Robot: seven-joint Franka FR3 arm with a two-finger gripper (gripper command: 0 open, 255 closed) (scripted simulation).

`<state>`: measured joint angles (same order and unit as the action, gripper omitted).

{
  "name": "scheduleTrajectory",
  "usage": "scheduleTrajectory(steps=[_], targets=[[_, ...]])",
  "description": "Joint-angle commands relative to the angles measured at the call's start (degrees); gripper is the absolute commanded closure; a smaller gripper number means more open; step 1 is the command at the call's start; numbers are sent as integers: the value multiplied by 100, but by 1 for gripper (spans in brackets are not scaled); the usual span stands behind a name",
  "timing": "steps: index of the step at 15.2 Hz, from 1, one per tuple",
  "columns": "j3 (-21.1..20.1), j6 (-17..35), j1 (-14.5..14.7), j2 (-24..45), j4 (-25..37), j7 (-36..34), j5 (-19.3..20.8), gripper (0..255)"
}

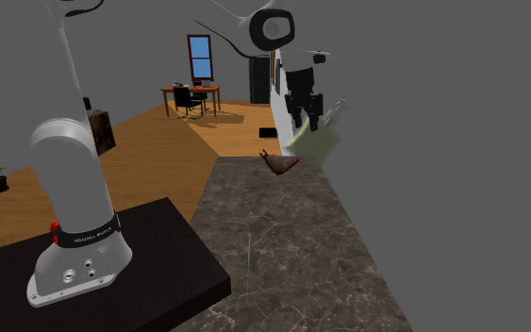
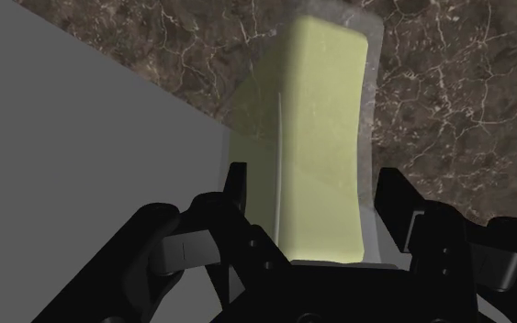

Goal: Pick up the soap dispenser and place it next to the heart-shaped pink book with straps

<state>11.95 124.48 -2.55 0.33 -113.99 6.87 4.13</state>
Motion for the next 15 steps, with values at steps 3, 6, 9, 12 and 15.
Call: scheduleTrajectory(steps=[3,6,9,12,15], targets=[[-254,145,257,7,-169,-595,118,255],[-447,194,455,83,-177,-1031,194,255],[-631,226,657,206,-126,-1461,266,255],[-807,238,860,373,-15,-1882,337,255],[-971,230,1065,583,157,-2293,411,255]])
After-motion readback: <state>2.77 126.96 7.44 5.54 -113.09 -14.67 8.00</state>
